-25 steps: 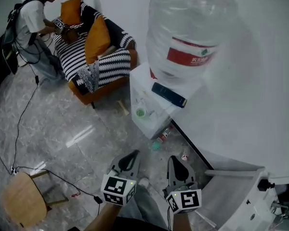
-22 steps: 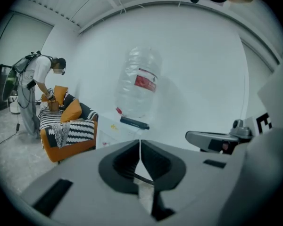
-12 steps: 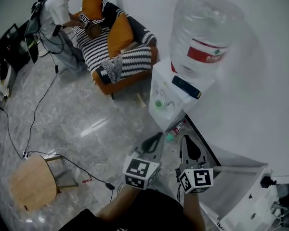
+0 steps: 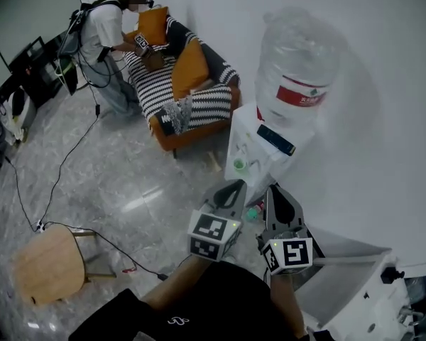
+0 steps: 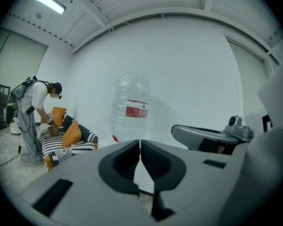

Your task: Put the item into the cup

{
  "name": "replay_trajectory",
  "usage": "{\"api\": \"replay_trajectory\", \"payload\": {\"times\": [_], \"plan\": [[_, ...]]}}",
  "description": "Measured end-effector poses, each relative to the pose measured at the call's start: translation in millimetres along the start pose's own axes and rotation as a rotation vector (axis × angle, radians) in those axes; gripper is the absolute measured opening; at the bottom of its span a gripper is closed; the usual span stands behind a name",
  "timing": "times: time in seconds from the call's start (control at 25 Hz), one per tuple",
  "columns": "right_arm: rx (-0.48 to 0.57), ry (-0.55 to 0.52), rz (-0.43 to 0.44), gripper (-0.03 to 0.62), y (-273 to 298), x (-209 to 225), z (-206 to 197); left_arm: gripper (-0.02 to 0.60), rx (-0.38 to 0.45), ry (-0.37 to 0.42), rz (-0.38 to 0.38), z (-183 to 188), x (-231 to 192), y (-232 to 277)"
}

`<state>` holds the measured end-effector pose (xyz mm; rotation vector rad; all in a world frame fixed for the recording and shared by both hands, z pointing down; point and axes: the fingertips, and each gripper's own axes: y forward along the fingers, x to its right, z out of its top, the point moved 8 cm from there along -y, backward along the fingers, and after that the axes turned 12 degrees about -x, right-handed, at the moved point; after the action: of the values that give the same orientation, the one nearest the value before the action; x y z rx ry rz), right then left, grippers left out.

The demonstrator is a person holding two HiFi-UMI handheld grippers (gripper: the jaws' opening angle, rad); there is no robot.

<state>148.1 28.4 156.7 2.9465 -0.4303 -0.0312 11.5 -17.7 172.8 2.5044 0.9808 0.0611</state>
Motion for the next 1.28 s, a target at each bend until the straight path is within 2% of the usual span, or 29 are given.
{"api": "replay_trajectory", "payload": {"times": [0.12, 0.32, 0.72, 1.28], "plan": [[-0.015, -0.01, 0.005, 0.009, -2.4, -1.2, -2.0, 0.014, 0.021, 0.003, -0.013, 4.5, 6.8, -0.4], [-0.064, 0.013, -0.025, 0.009, -10.8, 4.7, -14.1, 0.014, -0.011, 0.034, -0.066, 1.1, 19.9, 10.2], [-0.105, 0.074, -0.069, 0.009, -26.2, 25.9, -26.7, 0.014, -0.025, 0.051, -0.104, 1.7, 33.4, 25.3], [-0.123, 0.102, -0.042, 0.009, -26.1, 28.9, -41.9, 0.014, -0.054, 0.056, -0.121, -6.9, 35.6, 36.8]]}}
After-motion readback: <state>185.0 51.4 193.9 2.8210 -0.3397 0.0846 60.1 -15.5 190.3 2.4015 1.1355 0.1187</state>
